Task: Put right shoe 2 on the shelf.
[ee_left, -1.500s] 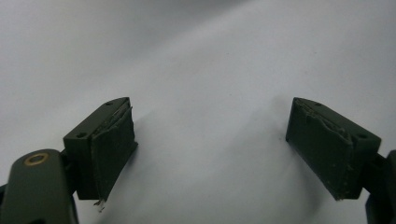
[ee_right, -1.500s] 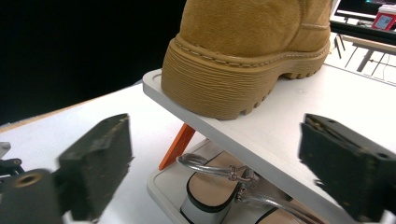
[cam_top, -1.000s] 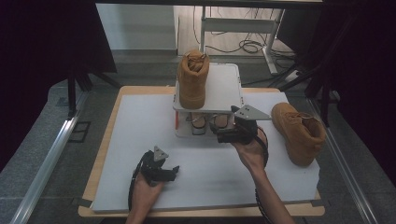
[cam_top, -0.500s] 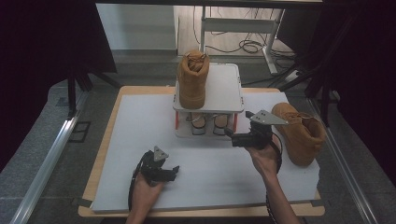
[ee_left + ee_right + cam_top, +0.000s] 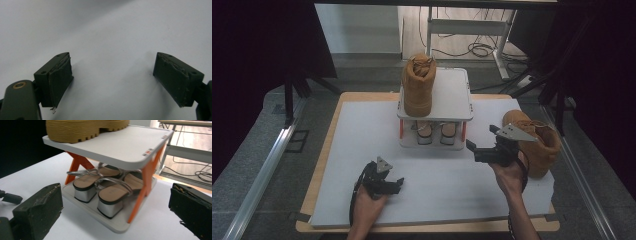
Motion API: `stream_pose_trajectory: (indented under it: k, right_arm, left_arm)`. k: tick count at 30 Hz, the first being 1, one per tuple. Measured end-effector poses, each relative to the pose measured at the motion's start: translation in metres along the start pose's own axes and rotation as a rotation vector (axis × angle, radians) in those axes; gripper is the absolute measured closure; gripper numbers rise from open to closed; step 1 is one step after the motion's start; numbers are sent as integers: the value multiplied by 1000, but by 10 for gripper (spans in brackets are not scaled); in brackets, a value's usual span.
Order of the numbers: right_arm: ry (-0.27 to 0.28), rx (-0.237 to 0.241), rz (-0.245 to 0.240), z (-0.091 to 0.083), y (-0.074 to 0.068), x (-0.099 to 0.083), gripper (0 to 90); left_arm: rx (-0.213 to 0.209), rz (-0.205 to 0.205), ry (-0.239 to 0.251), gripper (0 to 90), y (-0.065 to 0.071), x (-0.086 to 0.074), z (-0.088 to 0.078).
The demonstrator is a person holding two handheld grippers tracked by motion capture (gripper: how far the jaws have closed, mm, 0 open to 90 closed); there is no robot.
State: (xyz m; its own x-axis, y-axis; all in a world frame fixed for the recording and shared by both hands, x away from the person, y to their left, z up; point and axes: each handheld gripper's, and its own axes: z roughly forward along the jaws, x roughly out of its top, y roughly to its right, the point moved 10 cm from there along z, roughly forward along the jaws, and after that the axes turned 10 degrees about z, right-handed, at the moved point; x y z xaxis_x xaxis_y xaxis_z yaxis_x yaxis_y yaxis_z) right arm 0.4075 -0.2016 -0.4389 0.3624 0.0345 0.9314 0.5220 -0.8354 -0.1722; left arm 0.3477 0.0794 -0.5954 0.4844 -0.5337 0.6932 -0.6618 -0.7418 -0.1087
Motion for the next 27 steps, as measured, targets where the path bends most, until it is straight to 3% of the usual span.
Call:
stream_pose_trajectory:
  k: [9, 22, 27]
  right_arm:
    - [26, -60, 37, -21, 27, -7, 0]
    - [62, -146, 25, -45, 55, -10, 0]
    - [76, -194, 33, -58, 72, -11, 0]
  left_arm:
    - [0, 0, -1, 153, 0, 0, 0]
    - [2, 1, 0, 152, 0, 0, 0]
    - [2, -2, 0, 152, 0, 0, 0]
